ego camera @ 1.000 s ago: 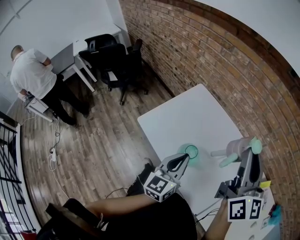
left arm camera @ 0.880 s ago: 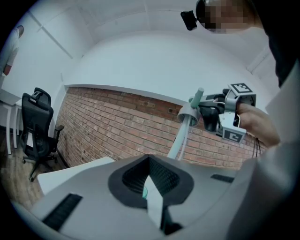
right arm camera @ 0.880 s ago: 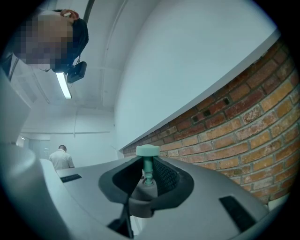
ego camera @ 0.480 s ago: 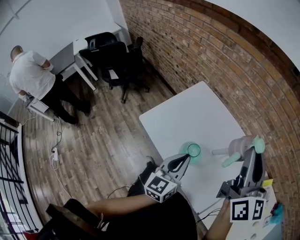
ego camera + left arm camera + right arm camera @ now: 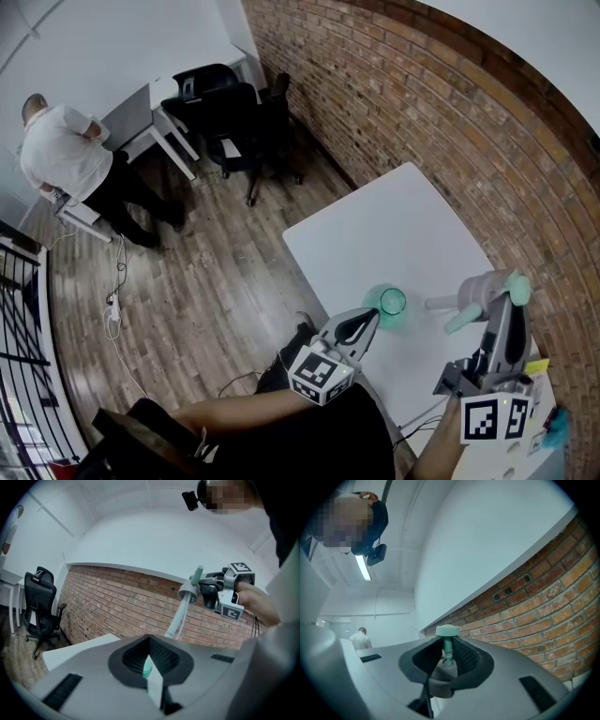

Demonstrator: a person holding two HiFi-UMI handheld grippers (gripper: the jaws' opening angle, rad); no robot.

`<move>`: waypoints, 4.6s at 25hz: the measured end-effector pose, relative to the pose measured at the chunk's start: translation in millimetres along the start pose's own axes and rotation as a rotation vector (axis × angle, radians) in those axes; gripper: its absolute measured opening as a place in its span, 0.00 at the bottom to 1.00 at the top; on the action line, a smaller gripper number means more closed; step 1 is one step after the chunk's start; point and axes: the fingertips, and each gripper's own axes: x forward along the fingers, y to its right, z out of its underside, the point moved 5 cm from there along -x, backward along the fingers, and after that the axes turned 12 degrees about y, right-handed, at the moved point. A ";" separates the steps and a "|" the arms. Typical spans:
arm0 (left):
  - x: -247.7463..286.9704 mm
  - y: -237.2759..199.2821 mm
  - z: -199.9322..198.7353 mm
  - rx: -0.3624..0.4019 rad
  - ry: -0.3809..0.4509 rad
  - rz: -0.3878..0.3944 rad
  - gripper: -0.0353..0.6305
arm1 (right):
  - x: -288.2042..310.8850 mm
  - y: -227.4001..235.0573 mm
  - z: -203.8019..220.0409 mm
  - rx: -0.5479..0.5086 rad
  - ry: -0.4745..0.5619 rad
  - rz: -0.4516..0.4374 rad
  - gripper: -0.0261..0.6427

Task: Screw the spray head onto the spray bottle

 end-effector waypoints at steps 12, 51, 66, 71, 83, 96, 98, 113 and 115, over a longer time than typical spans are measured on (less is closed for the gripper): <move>-2.2 -4.0 3.6 -0.006 -0.010 0.001 0.05 | 2.9 -4.2 10.9 -0.002 -0.024 -0.010 0.14; -2.2 -15.6 -3.0 -0.001 -0.002 -0.008 0.05 | 10.5 -14.8 44.5 0.054 -0.085 -0.062 0.14; -0.1 -20.1 -3.2 0.016 -0.008 -0.031 0.05 | 9.3 -6.2 58.0 0.092 -0.098 -0.070 0.14; -1.7 -19.7 -6.8 0.020 -0.002 -0.029 0.05 | 10.3 -8.3 58.5 0.099 -0.091 -0.084 0.14; -5.1 -24.2 -3.7 0.019 -0.017 -0.049 0.05 | 9.2 -10.5 73.2 0.107 -0.120 -0.086 0.14; -3.8 -24.0 -3.6 0.018 -0.023 -0.046 0.05 | 10.1 -7.6 82.0 0.109 -0.136 -0.080 0.14; -2.4 -22.2 -1.6 0.033 -0.024 -0.039 0.05 | 9.8 -5.7 85.3 0.112 -0.142 -0.079 0.14; -5.3 -24.2 3.6 0.034 -0.042 -0.040 0.05 | 10.5 -1.7 98.1 0.116 -0.161 -0.068 0.14; -6.0 -24.9 3.1 0.034 -0.043 -0.040 0.05 | 9.8 -0.7 100.2 0.117 -0.166 -0.061 0.14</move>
